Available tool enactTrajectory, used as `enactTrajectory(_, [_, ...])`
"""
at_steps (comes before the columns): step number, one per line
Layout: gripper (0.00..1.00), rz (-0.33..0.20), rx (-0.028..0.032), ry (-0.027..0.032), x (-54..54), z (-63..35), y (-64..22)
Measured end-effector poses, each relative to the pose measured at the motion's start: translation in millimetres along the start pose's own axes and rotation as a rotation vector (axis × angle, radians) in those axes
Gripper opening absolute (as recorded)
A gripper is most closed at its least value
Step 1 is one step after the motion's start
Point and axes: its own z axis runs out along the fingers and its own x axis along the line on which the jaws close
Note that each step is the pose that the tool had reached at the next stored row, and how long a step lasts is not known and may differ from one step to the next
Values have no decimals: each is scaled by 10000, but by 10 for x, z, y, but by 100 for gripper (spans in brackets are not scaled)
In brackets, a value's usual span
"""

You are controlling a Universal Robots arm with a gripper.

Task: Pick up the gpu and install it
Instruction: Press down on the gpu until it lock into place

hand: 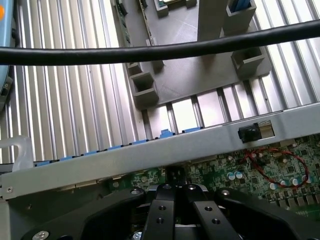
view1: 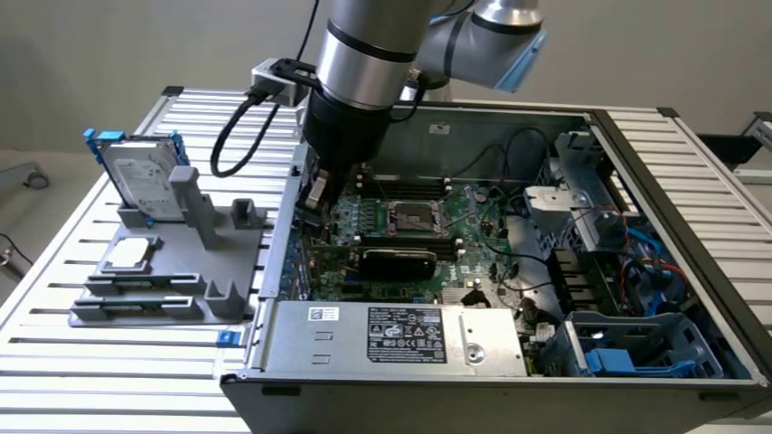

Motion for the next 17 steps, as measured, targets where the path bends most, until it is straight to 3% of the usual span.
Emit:
enactTrajectory(9, [11,14,-6,-1,-21,-85,-113])
enactTrajectory(12, [11,17,27,-10,-26,-109,-142])
enactTrajectory(14, [11,29,147,-41,-27,-117,-150])
enactTrajectory(15, [11,33,256,-68,-28,-118,-154])
enactTrajectory(17, [11,40,574,-142,-28,-119,-157])
